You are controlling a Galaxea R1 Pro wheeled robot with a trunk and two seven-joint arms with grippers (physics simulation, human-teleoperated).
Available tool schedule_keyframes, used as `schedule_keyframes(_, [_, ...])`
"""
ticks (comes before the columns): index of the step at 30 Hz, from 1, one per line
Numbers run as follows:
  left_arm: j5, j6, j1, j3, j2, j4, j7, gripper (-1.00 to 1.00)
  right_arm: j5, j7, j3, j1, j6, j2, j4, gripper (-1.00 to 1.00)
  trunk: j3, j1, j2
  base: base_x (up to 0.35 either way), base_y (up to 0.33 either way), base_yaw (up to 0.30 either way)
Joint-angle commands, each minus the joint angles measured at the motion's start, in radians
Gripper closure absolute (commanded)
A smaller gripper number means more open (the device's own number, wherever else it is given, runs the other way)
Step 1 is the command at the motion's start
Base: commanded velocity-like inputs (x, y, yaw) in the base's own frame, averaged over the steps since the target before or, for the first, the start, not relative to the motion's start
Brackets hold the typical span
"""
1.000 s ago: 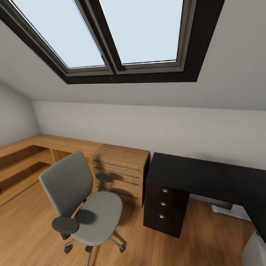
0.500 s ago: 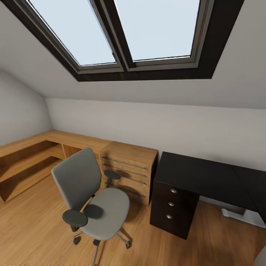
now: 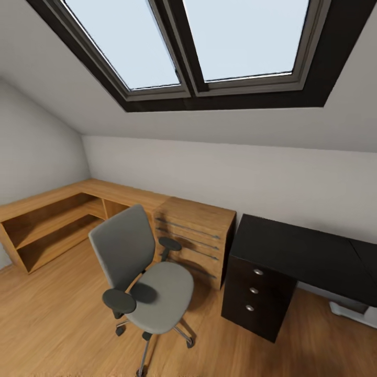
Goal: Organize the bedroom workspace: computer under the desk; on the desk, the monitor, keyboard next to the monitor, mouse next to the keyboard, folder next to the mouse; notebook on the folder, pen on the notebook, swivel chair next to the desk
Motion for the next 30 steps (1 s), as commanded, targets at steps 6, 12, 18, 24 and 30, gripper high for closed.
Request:
schedule_keyframes(6, [0.01,-0.001,0.001,-0.008,0.0,-0.002,0.0,-1.0,-0.004,-0.006,0.009,-0.001,-0.001,0.0,0.0,-1.0,-0.007,0.0,-0.001,0.0,0.0,0.171])
schedule_keyframes(12, [0.01,-0.001,0.001,-0.008,0.0,-0.002,0.0,-1.0,-0.004,-0.006,0.009,-0.001,-0.001,-0.001,0.0,-1.0,-0.015,0.0,-0.001,0.0,0.0,0.171])
schedule_keyframes(18, [0.01,-0.001,0.002,-0.008,0.0,-0.002,0.0,-1.0,-0.004,-0.006,0.009,0.0,-0.001,-0.001,0.001,-1.0,-0.022,0.0,-0.001,0.0,0.0,0.172])
schedule_keyframes(24, [0.01,-0.001,0.002,-0.008,0.0,-0.002,0.0,-1.0,-0.004,-0.006,0.009,0.0,-0.001,-0.001,0.0,-1.0,-0.03,0.0,-0.001,0.0,0.0,0.172])
schedule_keyframes(30, [0.01,-0.001,0.001,-0.008,0.0,-0.002,0.0,-1.0,-0.003,-0.006,0.009,-0.001,-0.001,-0.001,0.001,-1.0,-0.037,0.0,-0.001,0.0,0.0,0.172])
